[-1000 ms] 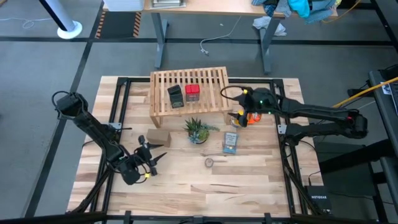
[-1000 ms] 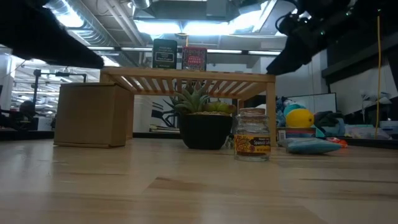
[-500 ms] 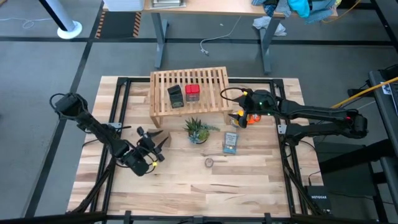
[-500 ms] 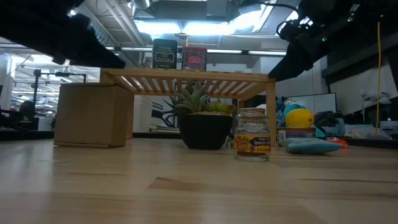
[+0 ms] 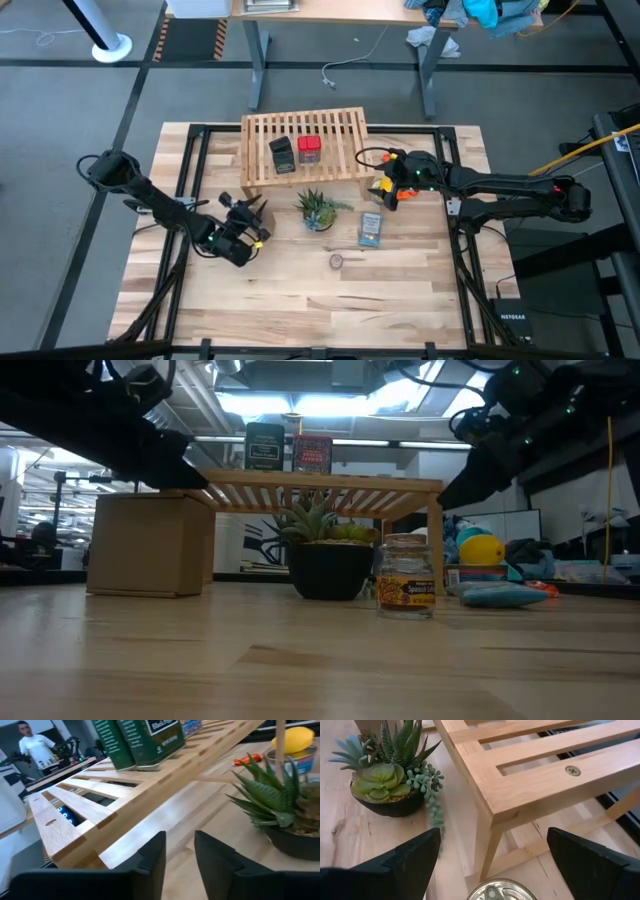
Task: Shelf spices
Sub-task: Adjust the shelf
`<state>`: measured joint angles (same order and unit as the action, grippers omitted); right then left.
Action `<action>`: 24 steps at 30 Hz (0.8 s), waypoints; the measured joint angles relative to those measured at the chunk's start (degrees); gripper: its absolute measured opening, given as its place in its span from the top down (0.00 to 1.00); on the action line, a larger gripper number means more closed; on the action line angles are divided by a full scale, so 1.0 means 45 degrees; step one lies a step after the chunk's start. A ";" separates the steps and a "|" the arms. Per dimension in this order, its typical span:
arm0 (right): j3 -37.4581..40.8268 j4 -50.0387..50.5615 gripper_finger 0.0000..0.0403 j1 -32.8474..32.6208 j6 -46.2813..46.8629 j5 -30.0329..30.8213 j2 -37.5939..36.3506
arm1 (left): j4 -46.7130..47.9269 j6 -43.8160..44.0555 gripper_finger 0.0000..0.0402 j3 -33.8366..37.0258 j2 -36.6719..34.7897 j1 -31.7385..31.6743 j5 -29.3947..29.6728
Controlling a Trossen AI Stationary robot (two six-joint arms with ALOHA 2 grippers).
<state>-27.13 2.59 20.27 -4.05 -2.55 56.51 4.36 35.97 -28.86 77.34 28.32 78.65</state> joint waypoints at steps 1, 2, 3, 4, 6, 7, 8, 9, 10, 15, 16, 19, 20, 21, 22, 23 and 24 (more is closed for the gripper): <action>0.0023 -0.0009 0.07 0.0000 0.0000 0.0000 0.0000 | 0.0008 -0.0003 0.78 0.0000 -0.0005 -0.0067 0.0000; 0.0060 -0.0020 0.07 0.0000 0.0000 -0.0005 0.0000 | 0.0020 -0.0022 0.80 0.0000 -0.0005 -0.0132 0.0000; 0.0079 -0.0006 0.07 0.0000 0.0000 -0.0005 0.0000 | 0.0033 -0.0073 0.82 0.0000 -0.0005 -0.0185 0.0000; 0.0082 0.0002 0.07 0.0000 0.0002 -0.0005 0.0000 | 0.0044 -0.0154 0.84 0.0000 -0.0005 -0.0244 0.0000; 0.0082 -0.0004 0.07 -0.0010 0.0003 -0.0058 0.0000 | 0.0054 -0.0375 0.88 0.0000 -0.0005 -0.0372 0.0000; 0.0082 -0.0004 0.07 -0.0010 0.0000 -0.0214 0.0000 | 0.0091 -0.0414 0.90 0.0000 -0.0005 -0.0445 0.0000; 0.0082 -0.0005 0.07 -0.0010 0.0006 -0.0366 0.0000 | 0.0179 -0.0418 0.91 0.0000 -0.0015 -0.0526 -0.0004; 0.0082 -0.0009 0.07 -0.0010 0.0038 -0.0463 0.0000 | 0.0272 -0.0418 0.93 0.0000 -0.0015 -0.0605 -0.0001; 0.0082 -0.0010 0.07 -0.0010 0.0147 -0.0537 0.0000 | 0.0318 -0.0418 0.94 0.0000 -0.0015 -0.0692 0.0000; 0.0082 -0.0014 0.07 -0.0010 0.0228 -0.0680 0.0038 | 0.0694 -0.0418 1.00 0.0000 -0.0019 -0.1071 0.0000; 0.0082 -0.0061 0.07 -0.0010 0.0228 -0.0680 0.0091 | 0.0706 -0.0418 1.00 0.0000 -0.0019 -0.1140 -0.0005; 0.0082 -0.0376 0.07 -0.0010 0.0229 -0.0700 0.0379 | 0.0797 -0.0421 0.99 0.0000 -0.0019 -0.1373 -0.0005; 0.0082 -0.0567 0.07 -0.0010 0.0228 -0.0784 0.0527 | 0.0892 -0.0422 0.99 0.0000 -0.0019 -0.1453 -0.0005; 0.0082 -0.0757 0.07 -0.0010 0.0228 -0.0889 0.0685 | 0.0991 -0.0418 0.99 0.0000 -0.0019 -0.1527 -0.0003; 0.0082 -0.0897 0.07 -0.0010 0.0224 -0.0992 0.0861 | 0.1032 -0.0418 1.00 0.0000 -0.0019 -0.1598 -0.0008; 0.0082 -0.1018 0.07 -0.0013 0.0225 -0.1015 0.1053 | 0.1040 -0.0419 1.00 0.0000 -0.0019 -0.1663 -0.0016; 0.0082 -0.1163 0.07 -0.0015 0.0228 -0.1019 0.1254 | 0.1100 -0.0418 1.00 0.0000 -0.0019 -0.1713 -0.0015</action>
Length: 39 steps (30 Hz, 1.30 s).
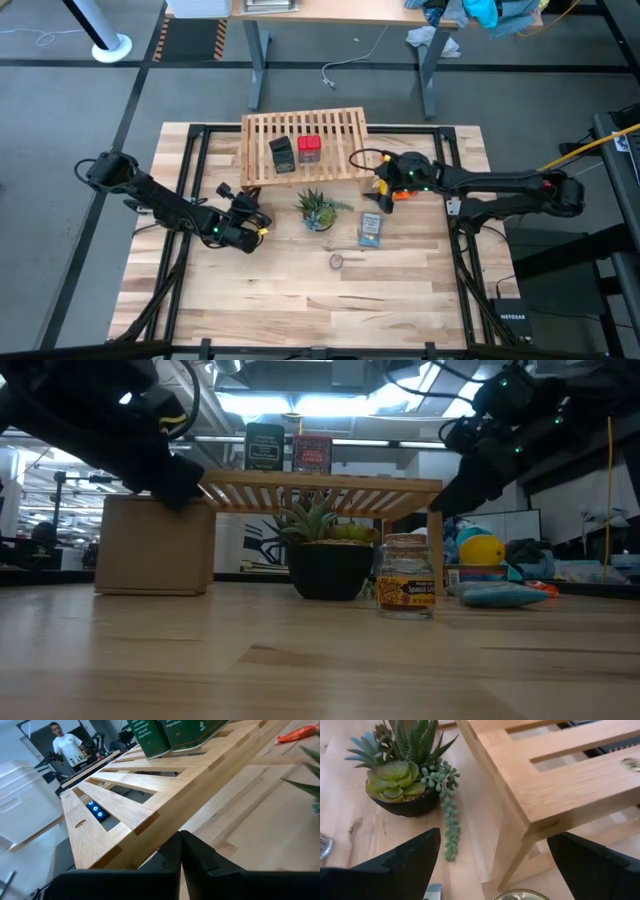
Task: Shelf spices
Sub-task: Adjust the shelf
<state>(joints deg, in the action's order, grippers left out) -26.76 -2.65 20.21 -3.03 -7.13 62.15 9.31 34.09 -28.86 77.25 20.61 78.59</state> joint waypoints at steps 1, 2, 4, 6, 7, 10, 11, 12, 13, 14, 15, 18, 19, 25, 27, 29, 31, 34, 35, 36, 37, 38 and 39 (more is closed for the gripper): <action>0.0000 -0.0160 0.07 0.0003 0.0000 0.0002 0.0209 | 0.0065 -0.0002 0.99 0.0000 0.0000 -0.0045 0.0003; 0.0000 -0.0290 0.07 0.0000 0.0000 0.0004 0.0416 | 0.0129 0.0000 0.99 0.0000 0.0000 -0.0095 -0.0010; 0.0000 -0.0539 0.07 0.0000 0.0000 0.0001 0.0845 | 0.0202 -0.0001 0.99 0.0000 0.0000 -0.0178 0.0000; 0.0000 -0.0915 0.07 0.0000 0.0000 -0.0001 0.1297 | 0.0204 -0.0005 0.99 0.0000 0.0000 -0.0273 0.0000; 0.0000 -0.1102 0.07 0.0003 0.0000 -0.0009 0.1507 | 0.0214 -0.0005 0.99 0.0000 0.0000 -0.0326 -0.0005; 0.0000 -0.1773 0.07 0.0002 -0.0003 -0.0338 0.2172 | 0.0408 0.0004 0.99 0.0000 0.0000 -0.0515 0.0002; 0.0000 -0.1963 0.07 0.0000 -0.0005 -0.0462 0.2375 | 0.0511 0.0047 0.99 -0.0002 0.0000 -0.0575 0.0012; 0.0000 -0.2213 0.07 0.0000 -0.0001 -0.0627 0.2575 | 0.0590 0.0092 0.99 -0.0005 0.0000 -0.0636 0.0036; 0.0000 -0.2451 0.07 0.0002 -0.0002 -0.0737 0.2759 | 0.0590 0.0087 0.99 -0.0005 0.0000 -0.0706 0.0039; 0.0000 -0.2592 0.07 0.0000 -0.0001 -0.0820 0.2917 | 0.0590 0.0065 0.99 -0.0005 0.0000 -0.0775 0.0039; 0.0000 -0.2709 0.07 0.0000 -0.0005 -0.0893 0.3069 | 0.0600 0.0044 0.99 -0.0005 0.0000 -0.0843 0.0044; 0.0000 -0.3167 0.07 0.0000 -0.0001 -0.0995 0.3452 | 0.0764 0.0097 0.99 -0.0009 0.0000 -0.1021 0.0044; 0.0000 -0.3313 0.07 0.0000 -0.0005 -0.0996 0.3556 | 0.0801 0.0096 0.99 -0.0010 0.0000 -0.1090 0.0044; 0.0000 -0.3764 0.07 0.0000 -0.0005 -0.0999 0.3919 | 0.0834 0.0011 0.99 -0.0010 0.0000 -0.1493 0.0044; 0.0000 -0.3825 0.07 0.0000 -0.0005 -0.1001 0.3928 | 0.0848 0.0010 0.99 -0.0010 0.0000 -0.1634 0.0035; 0.0000 -0.3842 0.07 0.0005 -0.0020 -0.1001 0.3928 | 0.0851 0.0006 0.99 -0.0010 0.0000 -0.1741 0.0039; 0.0000 -0.3905 0.07 0.0005 -0.0044 -0.1001 0.3928 | 0.0850 -0.0088 0.99 -0.0010 0.0000 -0.1853 0.0029; 0.0000 -0.4029 0.07 0.0005 -0.0044 -0.1001 0.3928 | 0.0847 -0.0350 0.99 -0.0010 0.0000 -0.2039 0.0022; 0.0000 -0.4038 0.07 0.0005 -0.0049 -0.1001 0.3928 | 0.0847 -0.0350 0.99 -0.0010 0.0000 -0.2100 0.0005; 0.0000 -0.4096 0.07 0.0005 -0.0046 -0.0997 0.3928 | 0.0843 -0.0350 0.99 -0.0010 0.0000 -0.2154 -0.0004; 0.0000 -0.4176 0.07 0.0005 -0.0049 -0.1001 0.3928 | 0.0838 -0.0350 0.99 -0.0010 0.0000 -0.2190 -0.0010; -0.0004 -0.4207 0.07 0.0005 -0.0052 -0.1001 0.3928 | 0.0838 -0.0341 0.99 -0.0011 0.0000 -0.2192 -0.0008; -0.0005 -0.4195 0.07 0.0005 -0.0053 -0.1001 0.3928 | 0.0843 -0.0313 0.99 -0.0010 0.0000 -0.2181 -0.0010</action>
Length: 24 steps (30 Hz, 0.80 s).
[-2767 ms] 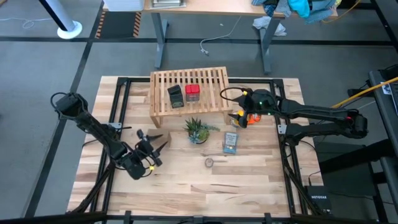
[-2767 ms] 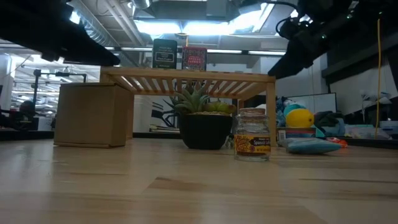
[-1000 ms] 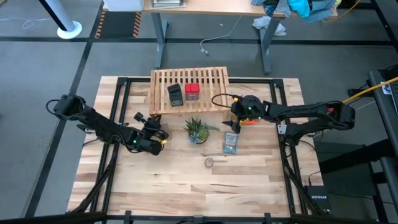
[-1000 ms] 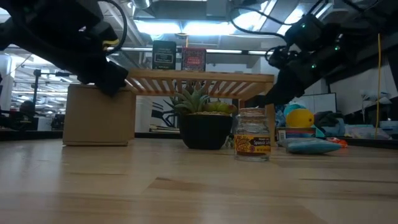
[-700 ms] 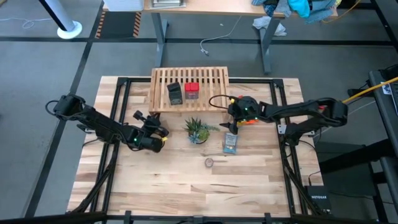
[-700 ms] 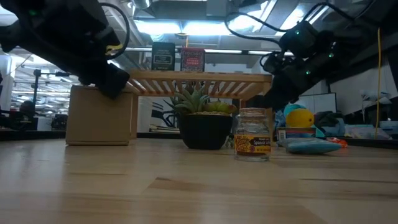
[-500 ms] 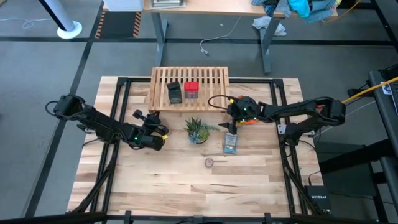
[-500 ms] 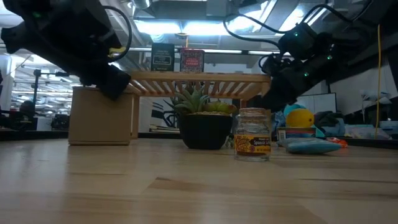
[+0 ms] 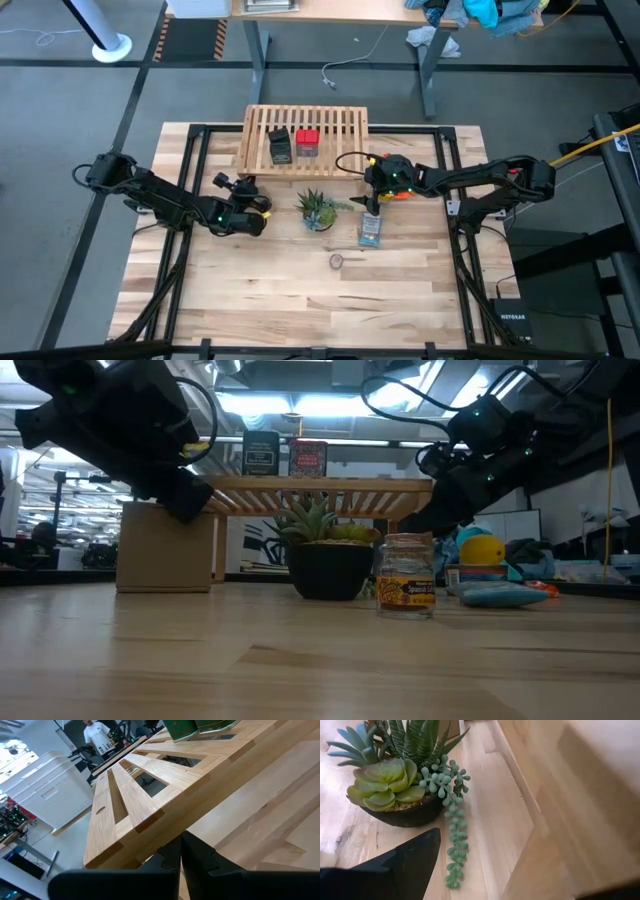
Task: Shelf spices
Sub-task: Adjust the shelf
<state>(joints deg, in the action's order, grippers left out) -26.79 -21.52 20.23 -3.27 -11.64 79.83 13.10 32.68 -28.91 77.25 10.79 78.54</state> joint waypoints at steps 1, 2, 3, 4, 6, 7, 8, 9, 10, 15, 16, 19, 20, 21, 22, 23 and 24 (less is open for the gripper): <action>0.0000 0.0023 0.07 0.0000 0.0000 0.0003 0.0000 | 0.0000 0.0024 0.99 0.0000 0.0000 0.0039 0.0005; 0.0000 0.0012 0.07 0.0000 0.0000 0.0003 0.0000 | 0.0000 0.0027 0.99 0.0000 0.0000 0.0130 0.0005; 0.0000 -0.0024 0.07 0.0000 0.0003 0.0000 0.0000 | 0.0006 0.0021 0.99 0.0000 0.0000 0.0243 0.0014; 0.0000 -0.0054 0.07 0.0000 0.0004 0.0005 0.0000 | 0.0015 0.0017 0.99 0.0000 0.0000 0.0373 0.0049; 0.0000 -0.0203 0.07 0.0000 0.0010 0.0005 0.0005 | 0.0011 0.0104 0.99 0.0000 -0.0020 0.0713 0.0063; 0.0000 -0.0325 0.07 0.0000 0.0009 0.0005 0.0004 | -0.0009 0.0217 0.99 0.0000 -0.0060 0.0912 0.0042; 0.0000 -0.0416 0.07 0.0005 0.0005 0.0005 -0.0014 | -0.0016 0.0305 0.99 0.0000 -0.0124 0.1121 -0.0004; 0.0000 -0.0431 0.07 0.0009 0.0005 0.0009 -0.0054 | -0.0005 0.0348 0.99 0.0000 -0.0220 0.1324 -0.0042; 0.0000 -0.0423 0.07 0.0010 0.0005 0.0013 -0.0110 | -0.0009 0.0354 0.99 0.0000 -0.0323 0.1533 -0.0041; 0.0000 -0.0431 0.07 0.0010 0.0000 0.0024 -0.0500 | -0.0029 -0.0013 0.99 0.0000 -0.1203 0.2394 0.0498; 0.0000 -0.0398 0.07 0.0010 0.0000 0.0029 -0.0595 | -0.0034 -0.0097 0.99 0.0000 -0.1414 0.2537 0.0689; 0.0000 -0.0060 0.07 0.0010 -0.0032 0.0029 -0.0943 | -0.0049 -0.0434 0.99 0.0000 -0.2154 0.2937 0.0967; 0.0000 0.0090 0.07 0.0010 -0.0025 0.0026 -0.1089 | -0.0050 -0.0527 0.99 0.0000 -0.2391 0.3081 0.0981; 0.0000 0.0237 0.07 0.0010 -0.0028 0.0026 -0.1232 | -0.0049 -0.0661 0.99 0.0000 -0.2632 0.3227 0.0976; 0.0000 0.0437 0.07 0.0010 -0.0034 0.0028 -0.1384 | -0.0049 -0.0730 0.99 0.0000 -0.2868 0.3373 0.0981; 0.0000 0.0614 0.07 0.0010 -0.0034 0.0033 -0.1541 | -0.0054 -0.0776 0.99 0.0000 -0.3099 0.3522 0.0985; 0.0000 0.0765 0.07 0.0010 -0.0043 0.0032 -0.1698 | -0.0063 -0.0862 0.99 0.0000 -0.3303 0.3670 0.1010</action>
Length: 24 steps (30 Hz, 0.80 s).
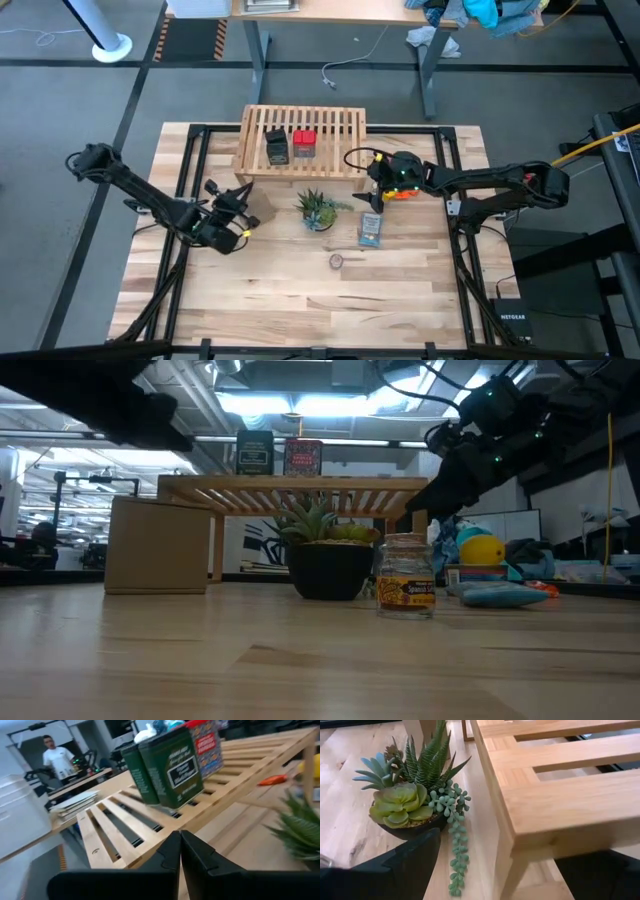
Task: Shelf spices
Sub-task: Adjust the shelf, then put the brown seasoning bottle on the shelf
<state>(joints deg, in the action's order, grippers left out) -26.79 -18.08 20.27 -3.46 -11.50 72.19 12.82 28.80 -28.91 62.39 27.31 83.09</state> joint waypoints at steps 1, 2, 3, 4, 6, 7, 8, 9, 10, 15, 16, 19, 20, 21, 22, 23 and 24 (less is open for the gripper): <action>0.0000 0.0167 0.07 0.0000 -0.0064 0.0017 -0.0181 | 0.0013 -0.0117 0.99 0.0000 -0.0175 0.0145 0.0005; 0.0000 0.0327 0.07 0.0000 -0.0217 0.0132 -0.0347 | 0.0010 -0.0176 0.99 0.0000 -0.0336 0.0285 0.0008; 0.0000 0.0458 0.07 0.0000 -0.0297 0.0295 -0.0516 | 0.0005 -0.0207 0.99 0.0000 -0.0489 0.0416 0.0010; 0.0000 0.0606 0.07 0.0000 -0.0323 0.0482 -0.0696 | 0.0006 -0.0226 0.99 0.0000 -0.0619 0.0544 0.0015; 0.0000 0.0901 0.07 0.0000 -0.0361 0.1006 -0.1064 | 0.0002 -0.0230 0.99 0.0000 -0.0764 0.0801 0.0023; 0.0000 0.1090 0.07 0.0000 -0.0430 0.1273 -0.1276 | 0.0011 -0.0238 0.99 0.0000 -0.0808 0.0935 0.0015; 0.0000 0.1284 0.07 0.0000 -0.0579 0.1472 -0.1486 | 0.0009 -0.0238 0.99 0.0000 -0.0821 0.1061 0.0020; 0.0000 0.1440 0.07 0.0000 -0.0652 0.1609 -0.1716 | -0.0005 -0.0238 0.99 0.0000 -0.0831 0.1190 0.0019; 0.0000 0.1610 0.07 0.0000 -0.0680 0.1709 -0.1938 | 0.0009 -0.0242 0.99 0.0000 -0.0826 0.1315 0.0019; -0.0044 0.2574 0.07 -0.0002 -0.1040 0.2634 -0.3200 | 0.0004 -0.0080 0.99 0.0000 -0.0826 0.1771 0.0109; -0.0041 0.2820 0.07 0.0000 -0.1043 0.2825 -0.3404 | -0.0007 -0.0071 0.99 0.0000 -0.0826 0.1843 0.0118; -0.0039 0.3282 0.07 0.0000 -0.1043 0.3206 -0.4054 | -0.0049 -0.0029 0.99 0.0004 -0.0826 0.2036 0.0122; -0.0039 0.3421 0.07 0.0000 -0.1040 0.3257 -0.4288 | -0.0054 -0.0029 0.99 0.0000 -0.0826 0.2099 0.0126; -0.0037 0.3498 0.07 0.0000 -0.1040 0.3331 -0.4486 | -0.0061 -0.0026 0.99 0.0002 -0.0826 0.2172 0.0126; -0.0034 0.3531 0.07 0.0000 -0.1040 0.3329 -0.4693 | -0.0058 -0.0010 0.99 0.0000 -0.0826 0.2248 0.0122; -0.0034 0.3562 0.07 0.0000 -0.1038 0.3321 -0.4927 | -0.0060 0.0091 0.99 0.0000 -0.0826 0.2333 0.0126; -0.0034 0.3600 0.07 0.0000 -0.1031 0.3255 -0.5179 | -0.0063 0.0190 0.99 0.0000 -0.0826 0.2440 0.0126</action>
<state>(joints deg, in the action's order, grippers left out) -26.94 -1.88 20.27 -8.10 3.15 48.89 12.53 29.65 -28.91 58.67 38.29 83.66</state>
